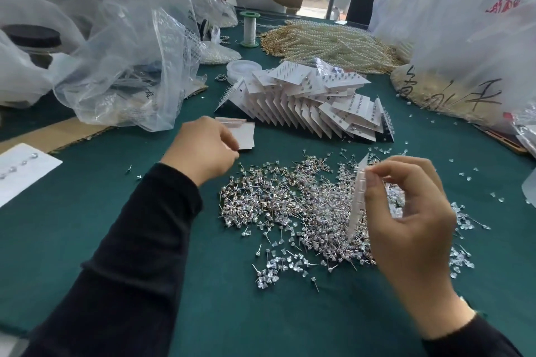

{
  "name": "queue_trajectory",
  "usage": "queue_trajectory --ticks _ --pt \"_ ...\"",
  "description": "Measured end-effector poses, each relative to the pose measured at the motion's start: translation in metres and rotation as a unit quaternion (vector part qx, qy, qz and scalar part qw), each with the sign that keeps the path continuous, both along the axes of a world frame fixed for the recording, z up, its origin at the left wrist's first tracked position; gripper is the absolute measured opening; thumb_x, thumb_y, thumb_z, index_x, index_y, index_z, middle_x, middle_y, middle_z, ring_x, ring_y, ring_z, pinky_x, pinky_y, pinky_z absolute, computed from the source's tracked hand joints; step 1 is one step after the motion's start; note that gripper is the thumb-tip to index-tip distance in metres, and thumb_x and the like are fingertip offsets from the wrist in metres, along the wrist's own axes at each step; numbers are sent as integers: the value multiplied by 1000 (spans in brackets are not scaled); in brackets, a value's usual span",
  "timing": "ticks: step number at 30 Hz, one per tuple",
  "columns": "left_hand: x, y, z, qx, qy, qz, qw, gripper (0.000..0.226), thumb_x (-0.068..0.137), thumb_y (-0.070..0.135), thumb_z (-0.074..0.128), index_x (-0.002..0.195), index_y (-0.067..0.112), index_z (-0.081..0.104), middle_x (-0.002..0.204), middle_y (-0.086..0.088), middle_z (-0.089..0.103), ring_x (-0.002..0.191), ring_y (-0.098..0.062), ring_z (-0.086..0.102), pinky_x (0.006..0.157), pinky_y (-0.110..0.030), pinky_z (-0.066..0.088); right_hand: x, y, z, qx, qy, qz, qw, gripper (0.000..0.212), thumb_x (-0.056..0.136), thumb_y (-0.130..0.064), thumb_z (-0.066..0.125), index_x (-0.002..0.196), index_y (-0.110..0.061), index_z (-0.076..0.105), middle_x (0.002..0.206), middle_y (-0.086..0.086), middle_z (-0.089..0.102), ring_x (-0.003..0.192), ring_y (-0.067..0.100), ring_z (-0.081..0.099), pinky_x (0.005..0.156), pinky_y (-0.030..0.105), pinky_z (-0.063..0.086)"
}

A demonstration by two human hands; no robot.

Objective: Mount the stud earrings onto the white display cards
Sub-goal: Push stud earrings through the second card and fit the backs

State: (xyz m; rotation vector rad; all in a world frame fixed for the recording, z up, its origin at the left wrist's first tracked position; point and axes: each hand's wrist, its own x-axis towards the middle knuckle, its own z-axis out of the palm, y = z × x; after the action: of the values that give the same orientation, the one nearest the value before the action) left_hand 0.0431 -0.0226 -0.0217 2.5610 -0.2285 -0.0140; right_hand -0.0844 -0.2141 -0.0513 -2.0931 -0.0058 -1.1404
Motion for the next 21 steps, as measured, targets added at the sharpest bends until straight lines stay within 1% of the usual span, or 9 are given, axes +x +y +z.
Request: queue_trajectory --ticks 3,5,10,13,14,15,17,19,21 --pt "0 -1 -2 32 39 -28 998 5 74 18 73 78 18 73 77 3 67 85 -16 60 78 -22 43 -1 -4 -1 27 6 8 1000 5 83 -7 58 86 -10 60 86 1 54 84 20 56 78 34 49" --pt "-1 -3 -4 36 33 -46 998 4 73 17 74 75 20 73 62 13 58 77 -11 57 75 -20 41 -2 -5 -1 39 10 16 999 5 83 -8 58 85 -11 59 87 -4 53 85 21 56 78 37 50" --pt "-1 -10 -12 67 5 -70 995 11 76 8 67 76 17 74 57 14 52 68 -8 53 70 -19 39 -3 -5 0 67 28 23 997 8 83 -9 57 83 -17 59 88 -8 56 83 14 58 75 24 49" --pt "2 -12 -14 76 -10 -83 994 10 79 10 65 74 16 70 63 8 55 71 -11 53 69 -20 39 -5 -4 3 157 67 64 983 19 84 -8 62 77 -25 60 81 -2 60 73 5 58 64 12 47" --pt "1 -13 -13 61 -20 -90 994 8 79 13 65 73 16 69 66 6 57 69 -10 53 66 -19 38 -6 -3 6 230 89 93 965 21 84 -8 63 75 -27 63 77 0 63 69 5 58 61 14 48" --pt "0 -15 -11 26 -28 -99 994 7 80 16 66 72 17 67 67 6 59 66 -8 53 63 -17 38 -7 -3 10 324 115 130 930 18 82 -11 63 72 -27 65 74 0 65 67 8 60 59 18 51" --pt "-6 -18 -4 -95 -23 -132 986 9 78 19 69 71 17 64 65 7 62 58 -4 54 56 -11 40 -8 -6 13 493 182 200 827 7 76 -19 61 77 -21 67 73 2 67 63 14 62 52 26 53" --pt "-18 -22 5 -237 22 -187 953 7 75 16 72 74 17 65 64 3 67 56 -5 59 55 -14 46 -7 -8 15 571 249 235 746 22 73 -19 59 93 -11 63 77 7 66 61 19 62 48 28 52" --pt "-33 -30 10 -340 61 -243 906 10 71 13 74 79 15 68 67 1 70 58 -7 62 56 -16 49 -6 -6 16 596 281 265 704 34 71 -18 58 102 -6 61 81 10 66 64 21 62 51 28 53"
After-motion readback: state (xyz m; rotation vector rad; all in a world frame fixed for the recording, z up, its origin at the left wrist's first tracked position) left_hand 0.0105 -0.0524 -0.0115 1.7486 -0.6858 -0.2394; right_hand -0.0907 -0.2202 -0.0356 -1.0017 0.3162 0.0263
